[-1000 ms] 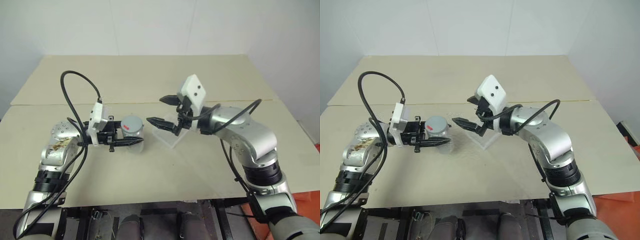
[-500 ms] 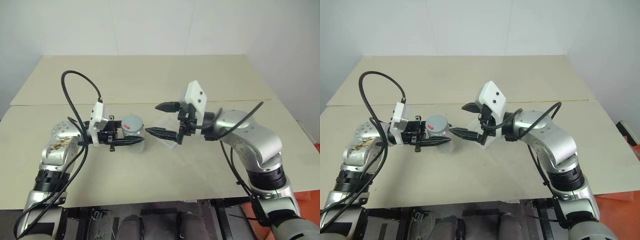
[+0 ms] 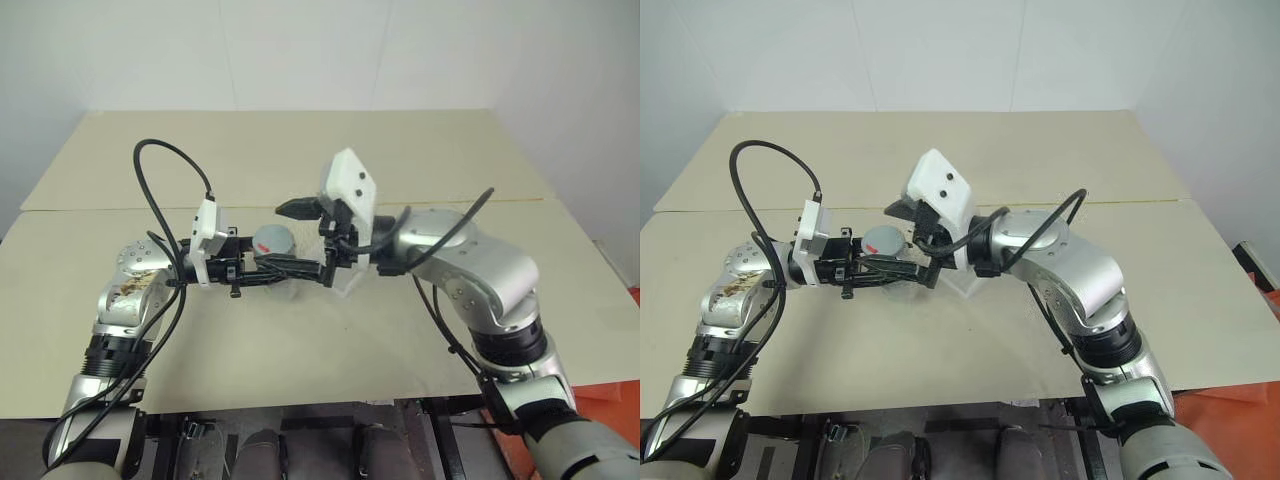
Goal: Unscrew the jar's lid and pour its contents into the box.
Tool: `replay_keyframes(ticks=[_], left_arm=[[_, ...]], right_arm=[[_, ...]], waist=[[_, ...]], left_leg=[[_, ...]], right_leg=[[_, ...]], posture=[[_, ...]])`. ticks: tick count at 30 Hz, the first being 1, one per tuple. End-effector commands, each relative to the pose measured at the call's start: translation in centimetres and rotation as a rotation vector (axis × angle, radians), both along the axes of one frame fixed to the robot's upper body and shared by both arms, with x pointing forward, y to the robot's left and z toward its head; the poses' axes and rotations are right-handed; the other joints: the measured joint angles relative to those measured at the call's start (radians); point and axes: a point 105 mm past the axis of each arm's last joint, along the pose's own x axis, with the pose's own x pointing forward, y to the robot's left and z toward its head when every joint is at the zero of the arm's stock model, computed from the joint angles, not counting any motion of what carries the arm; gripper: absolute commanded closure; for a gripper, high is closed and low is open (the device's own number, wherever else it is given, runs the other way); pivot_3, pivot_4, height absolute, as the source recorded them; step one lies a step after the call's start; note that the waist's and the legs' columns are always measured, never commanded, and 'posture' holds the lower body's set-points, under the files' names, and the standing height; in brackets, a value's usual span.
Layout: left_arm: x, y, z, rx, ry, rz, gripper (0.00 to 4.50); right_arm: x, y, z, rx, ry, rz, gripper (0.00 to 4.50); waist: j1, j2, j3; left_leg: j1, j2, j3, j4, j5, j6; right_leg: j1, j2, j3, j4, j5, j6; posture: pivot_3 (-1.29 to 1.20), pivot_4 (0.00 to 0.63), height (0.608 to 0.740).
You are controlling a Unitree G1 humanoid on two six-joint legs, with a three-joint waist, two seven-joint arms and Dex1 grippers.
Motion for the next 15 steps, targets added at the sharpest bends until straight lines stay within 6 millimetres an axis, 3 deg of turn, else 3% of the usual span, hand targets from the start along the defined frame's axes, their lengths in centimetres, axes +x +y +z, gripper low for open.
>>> replay_keyframes(ticks=[1, 15], left_arm=[[-0.17, -0.07, 1.02, 0.001, -0.06, -0.012, 2.47], [-0.33, 0.05, 0.89, 0.003, -0.059, -0.008, 2.47]], right_arm=[[-0.32, 0.46, 0.6, -0.026, -0.024, 0.004, 0.04], [0.08, 0.74, 0.83, -0.019, -0.025, -0.012, 0.04]], waist=[[0.0, 0.0, 0.0], [0.0, 0.0, 0.0]], left_leg=[[0.0, 0.0, 0.0, 0.0, 0.0, 0.0], [0.0, 0.0, 0.0, 0.0, 0.0, 0.0]], right_leg=[[0.0, 0.0, 0.0, 0.0, 0.0, 0.0], [0.0, 0.0, 0.0, 0.0, 0.0, 0.0]], posture=[[0.0, 0.15, 0.74], [0.0, 0.15, 0.74]])
